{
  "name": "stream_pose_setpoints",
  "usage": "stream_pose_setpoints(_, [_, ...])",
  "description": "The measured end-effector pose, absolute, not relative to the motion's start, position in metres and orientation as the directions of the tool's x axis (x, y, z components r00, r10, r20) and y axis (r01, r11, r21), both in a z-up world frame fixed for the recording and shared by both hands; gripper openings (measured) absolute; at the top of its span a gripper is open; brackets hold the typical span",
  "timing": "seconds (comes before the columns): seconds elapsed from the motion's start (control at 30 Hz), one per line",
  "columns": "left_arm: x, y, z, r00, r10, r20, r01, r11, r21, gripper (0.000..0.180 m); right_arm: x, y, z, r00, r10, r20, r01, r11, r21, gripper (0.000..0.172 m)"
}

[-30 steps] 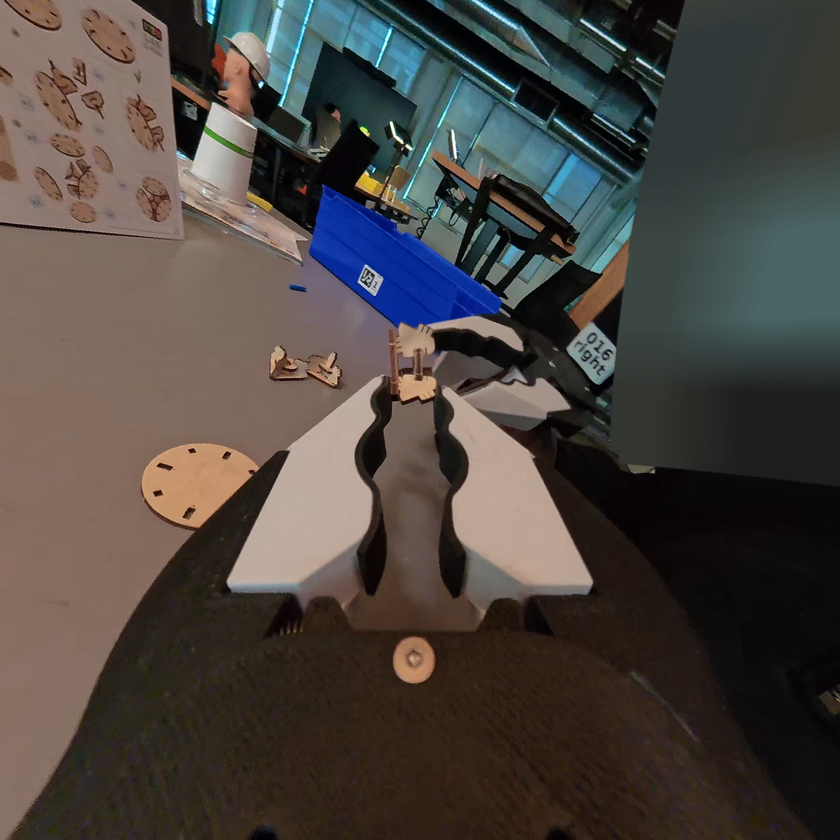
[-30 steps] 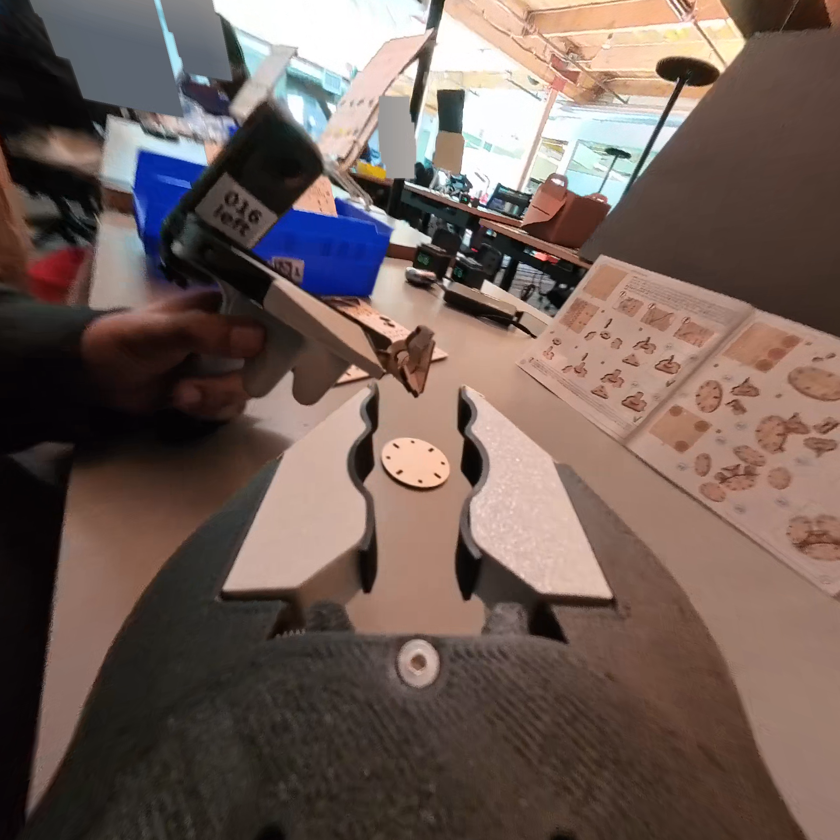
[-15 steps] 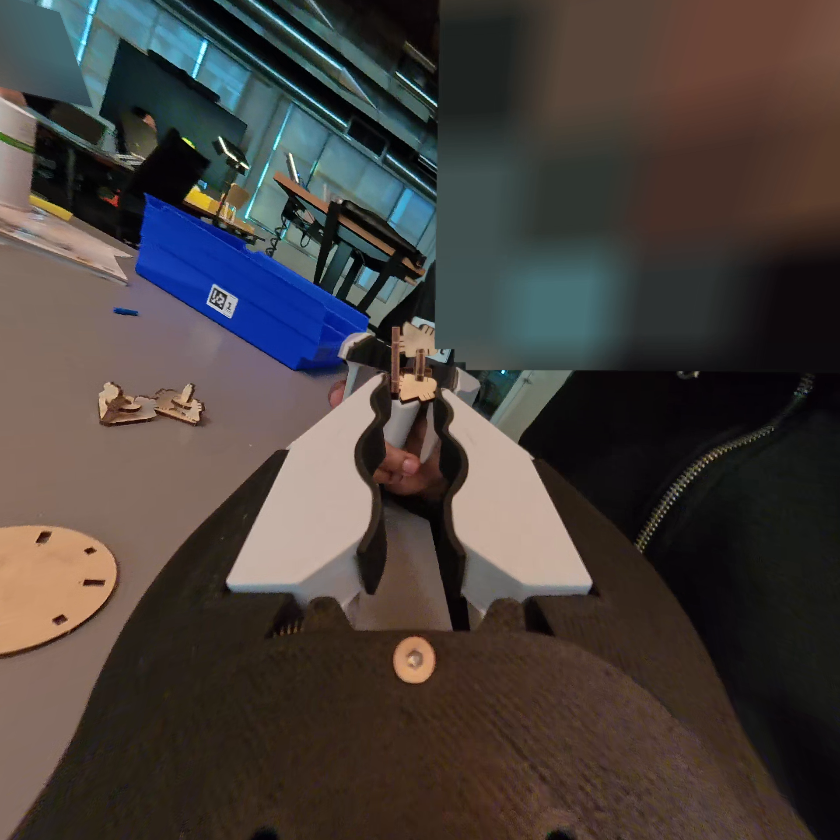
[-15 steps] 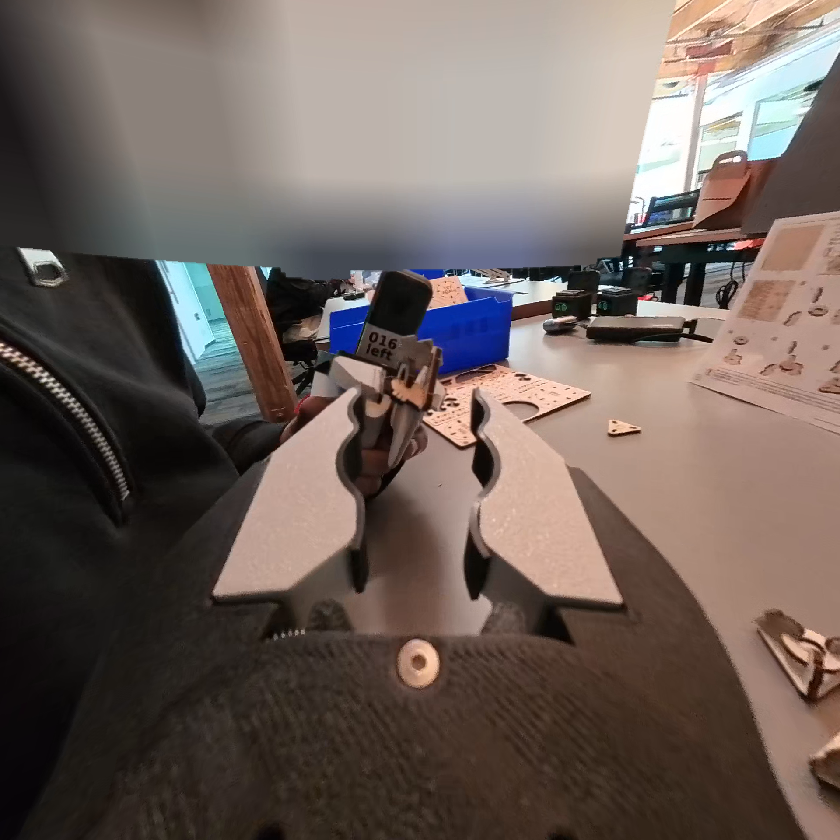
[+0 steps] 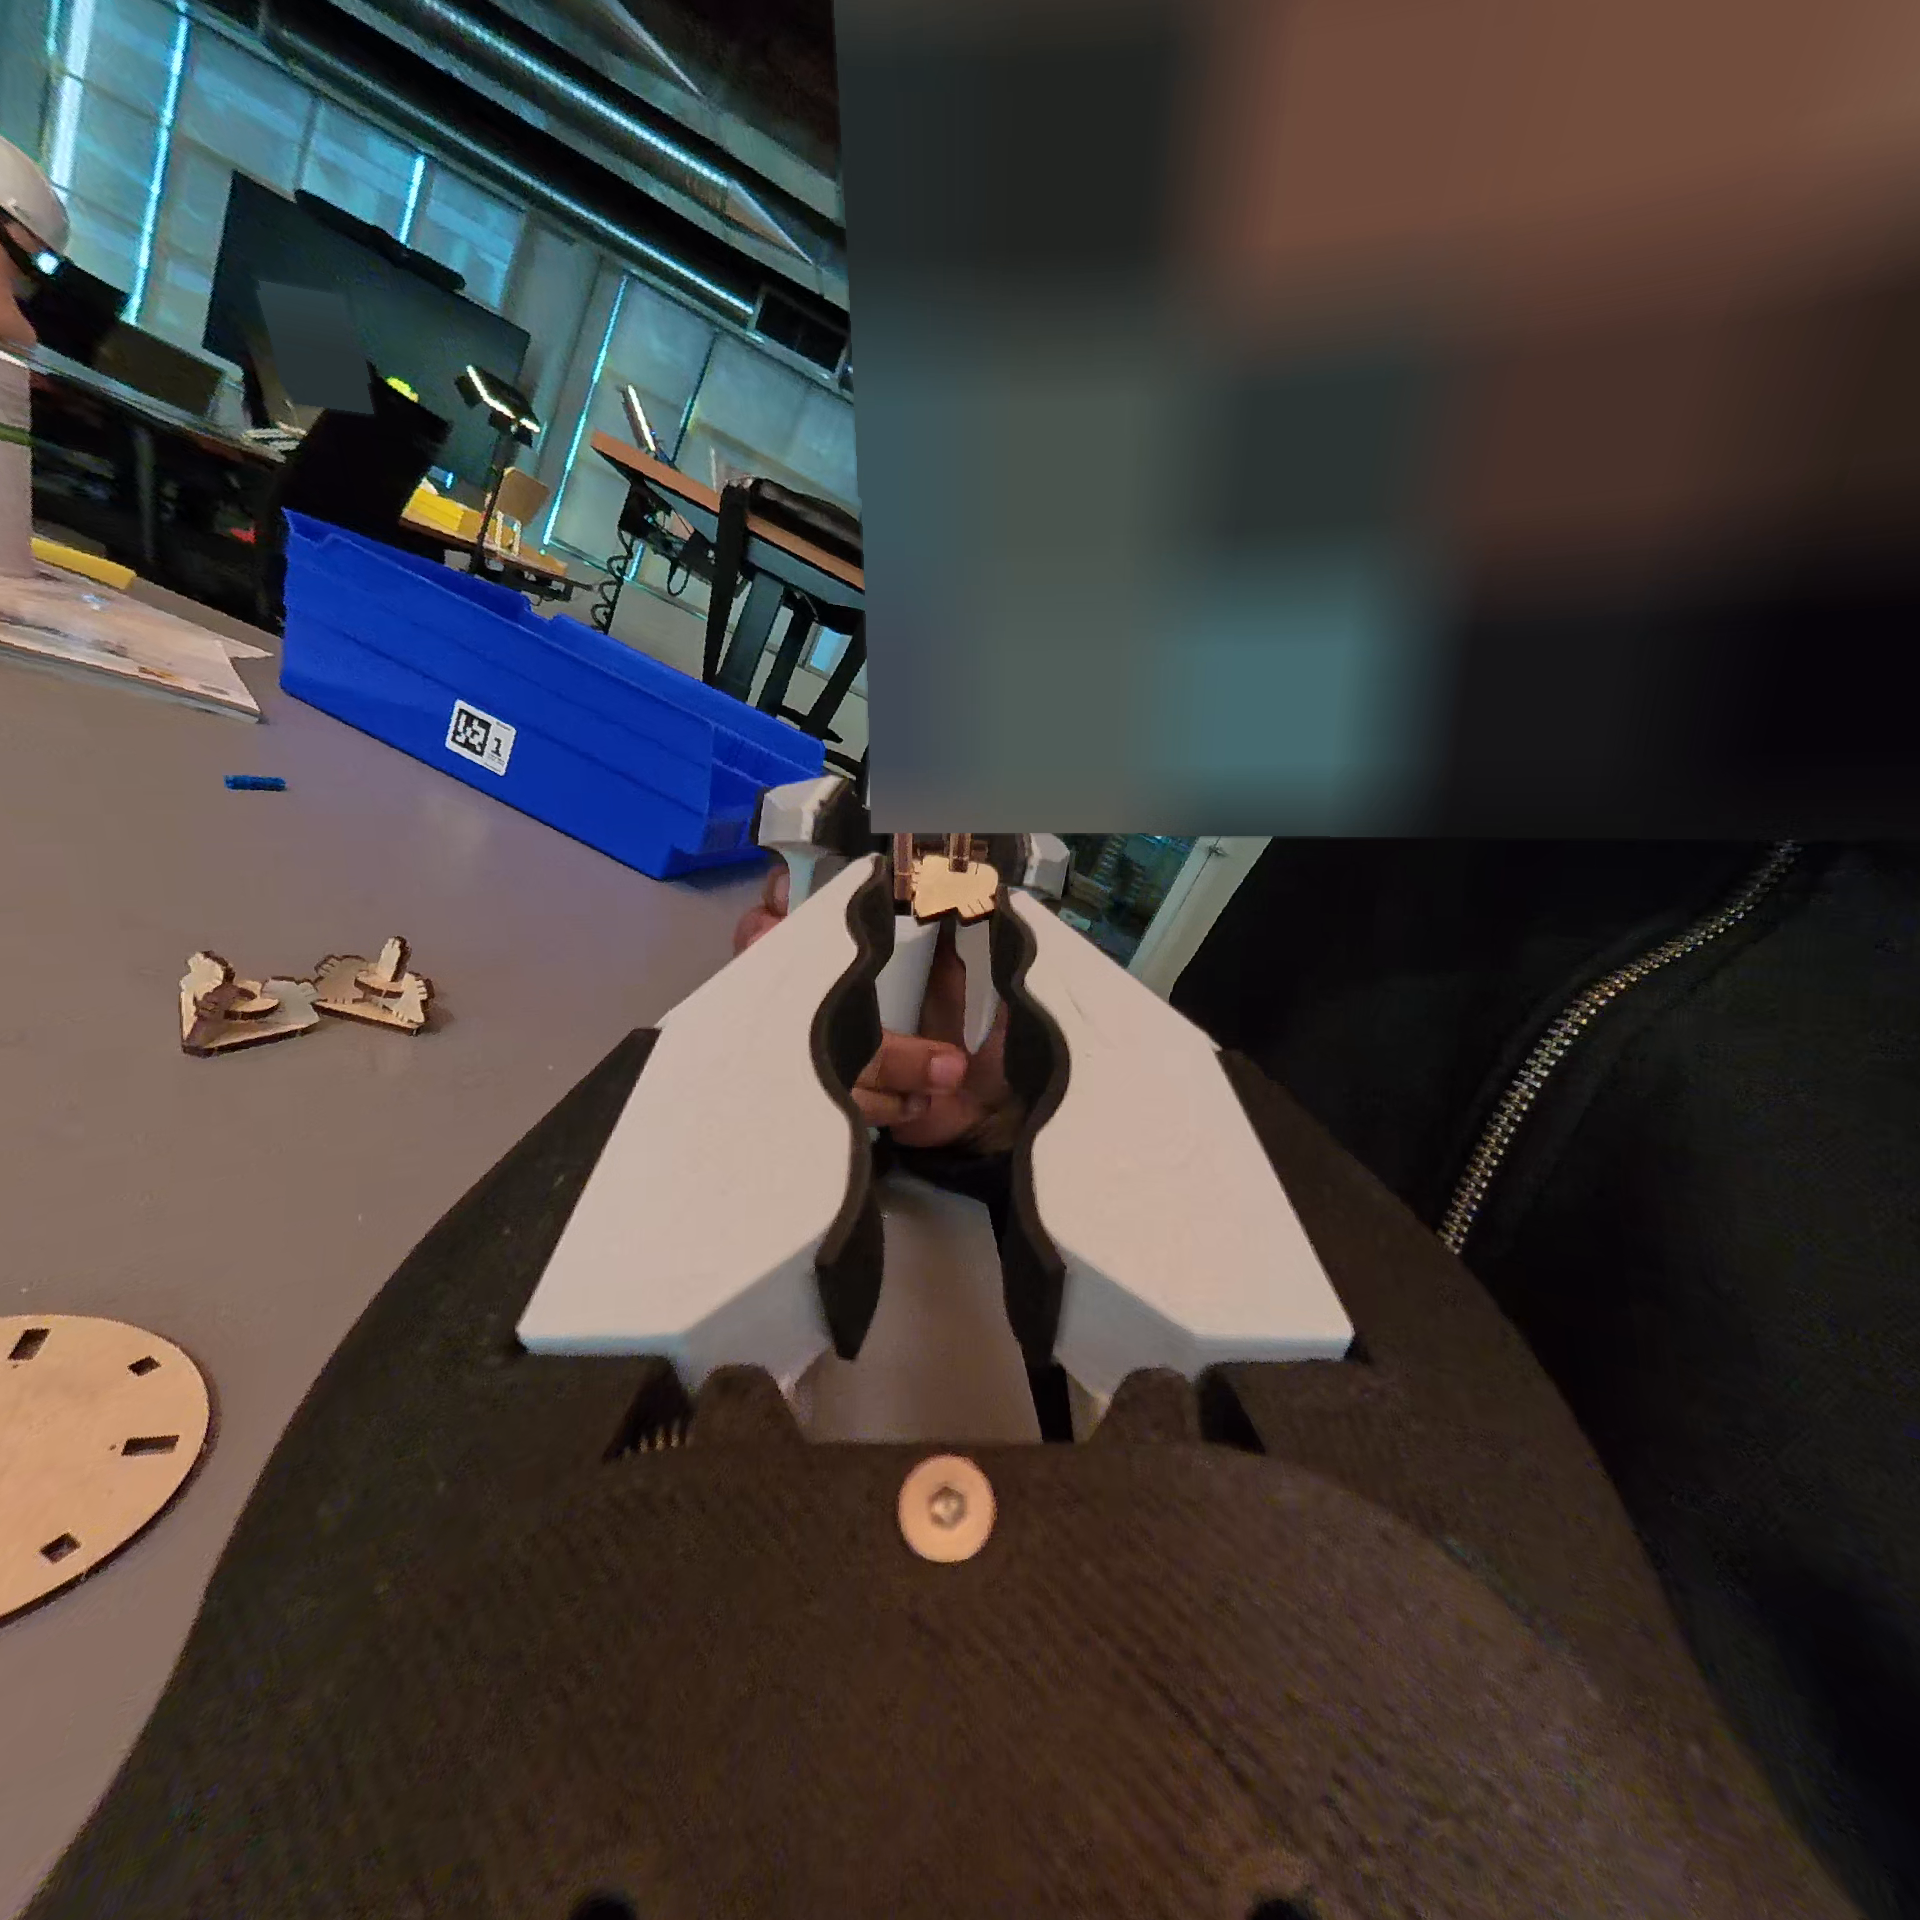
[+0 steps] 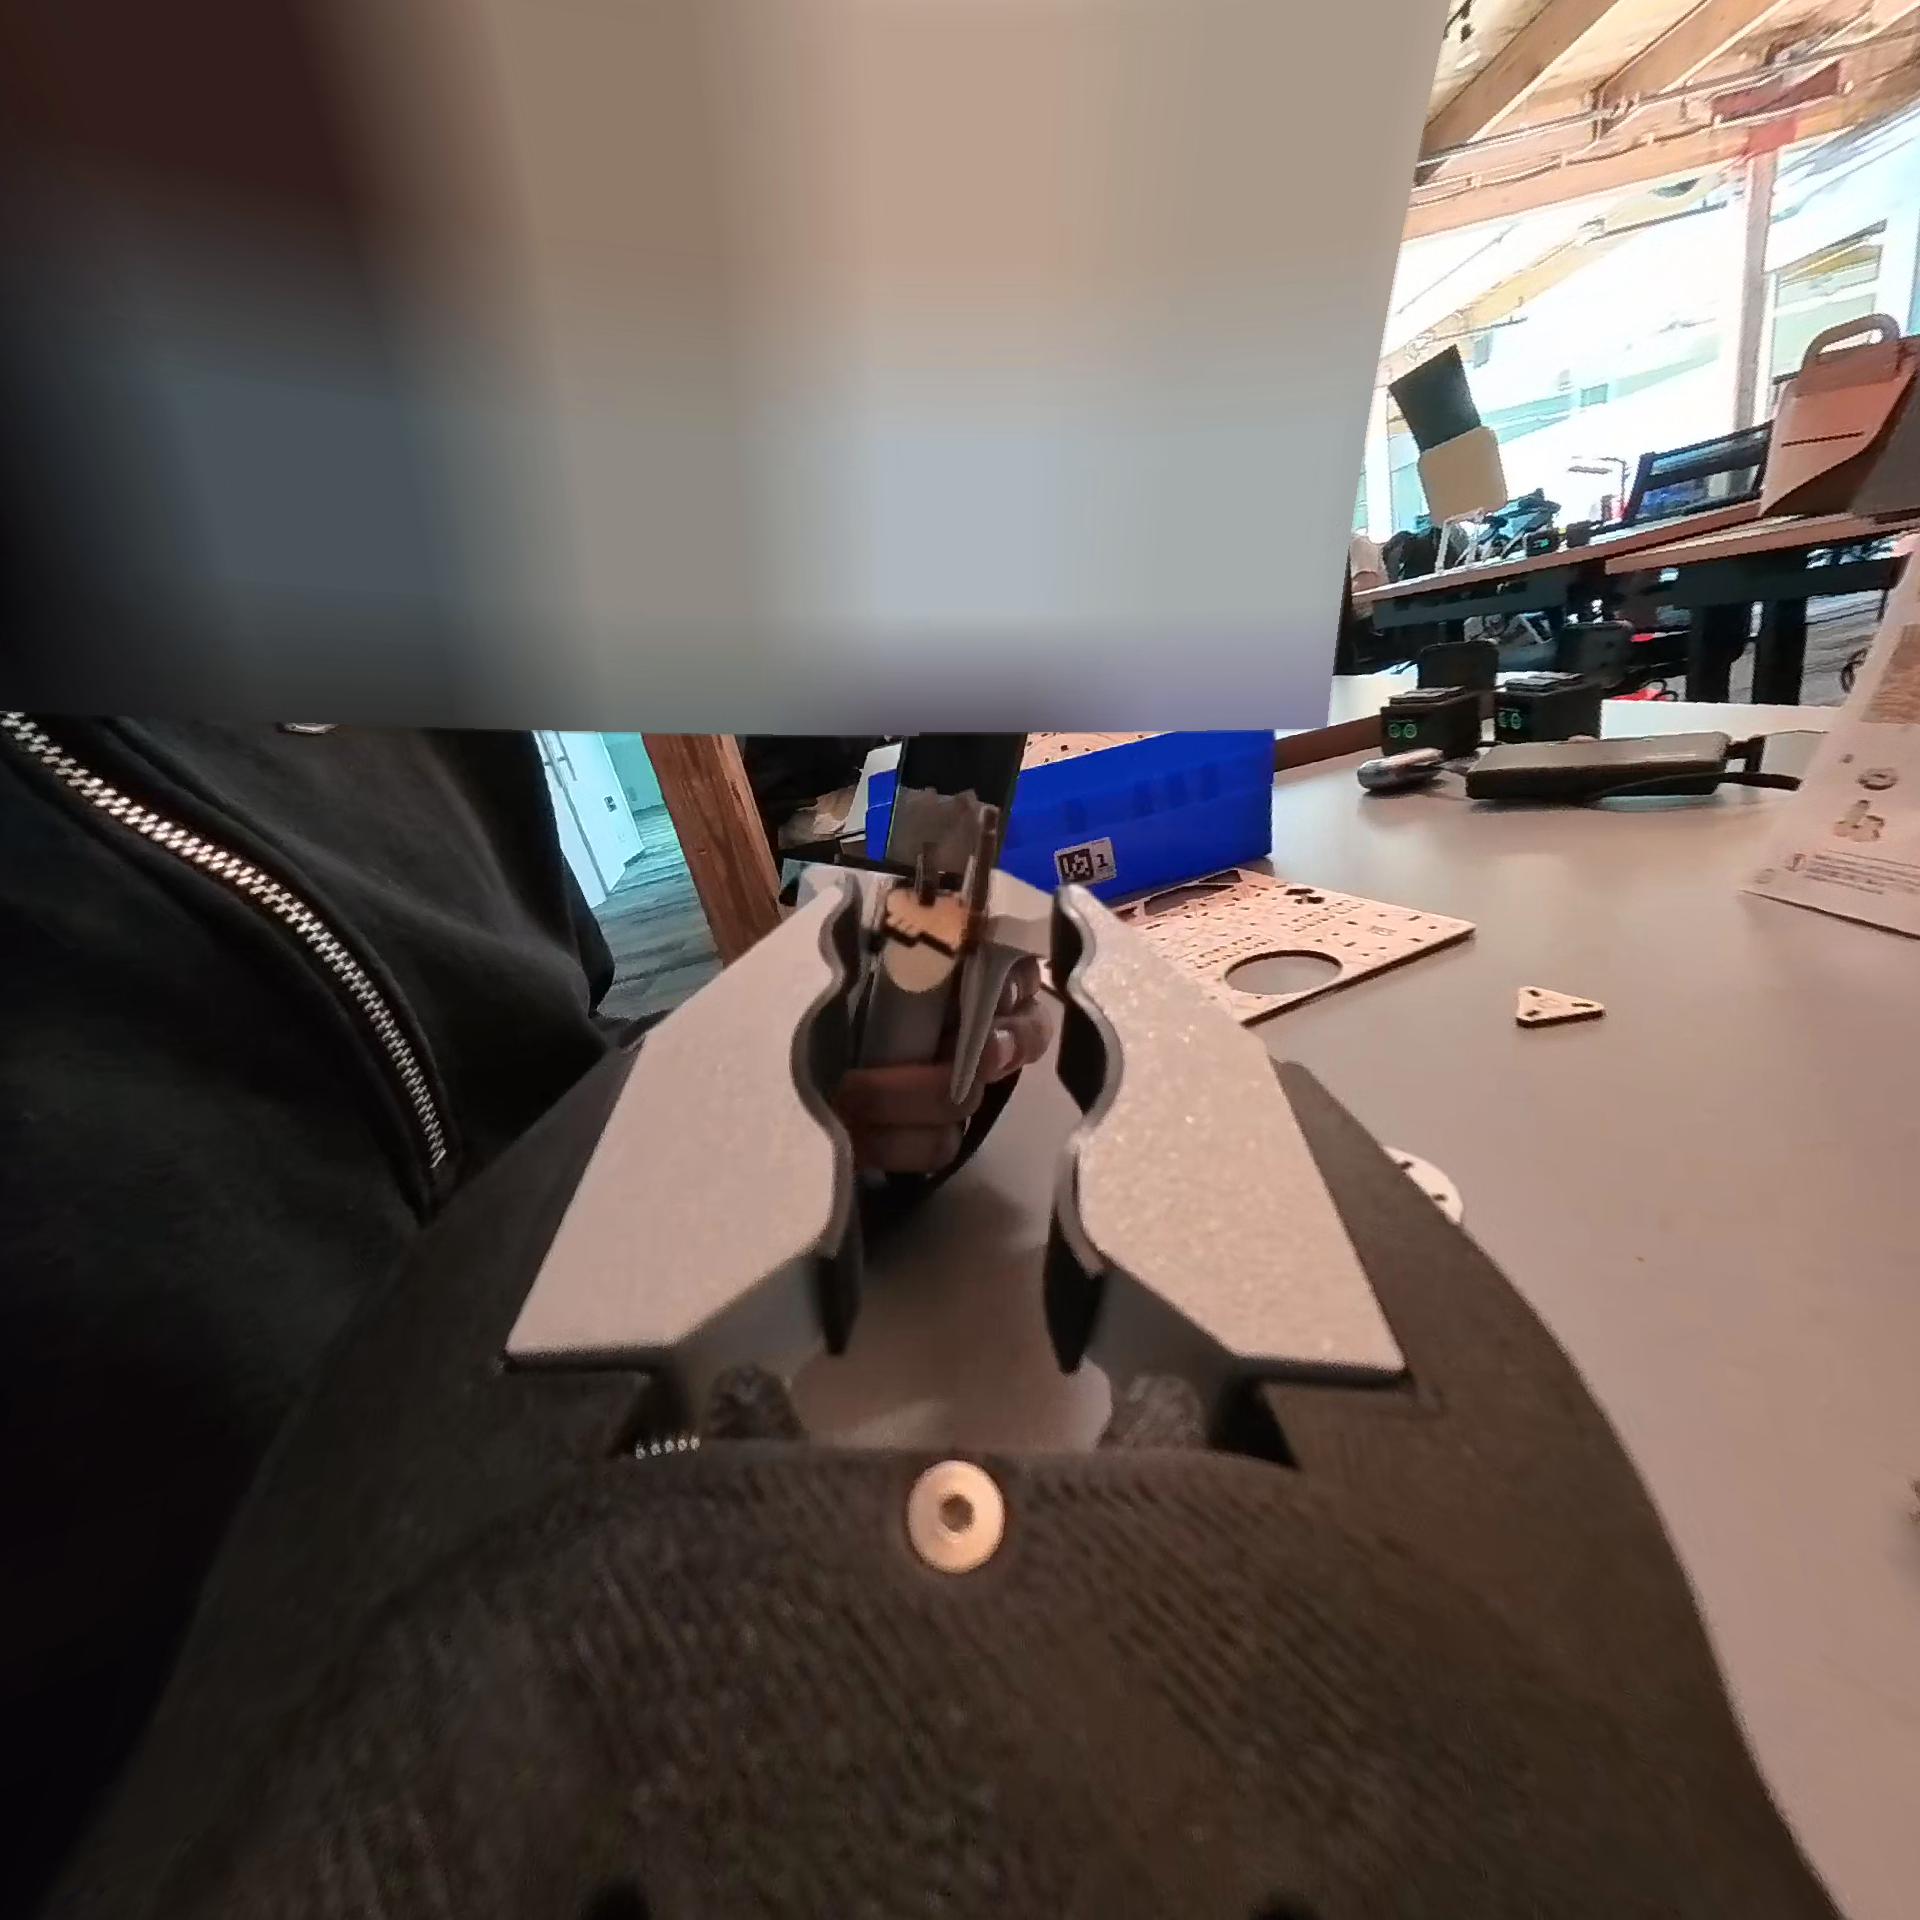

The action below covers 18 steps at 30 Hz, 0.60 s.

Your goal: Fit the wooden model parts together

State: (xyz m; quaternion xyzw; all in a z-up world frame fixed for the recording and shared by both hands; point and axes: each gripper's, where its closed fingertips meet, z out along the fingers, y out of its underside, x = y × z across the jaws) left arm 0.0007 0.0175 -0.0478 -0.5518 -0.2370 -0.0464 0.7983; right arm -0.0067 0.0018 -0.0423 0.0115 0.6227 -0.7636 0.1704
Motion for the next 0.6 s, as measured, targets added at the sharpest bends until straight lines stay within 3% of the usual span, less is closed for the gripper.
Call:
stream_pose_setpoints(0.2, [0.0018,0.0196,-0.0496,0.888,0.209,0.410,0.318,0.367,-0.874,0.016,-0.0020,0.0031,-0.0411,-0.941,-0.267,-0.209,0.258,-0.167,-0.951,0.017])
stream_pose_setpoints(0.6, [0.0034,0.0235,-0.0534,0.888,0.202,0.412,0.331,0.338,-0.881,0.016,0.0002,0.0059,-0.0454,-0.939,-0.274,-0.210,0.252,-0.126,-0.960,0.015])
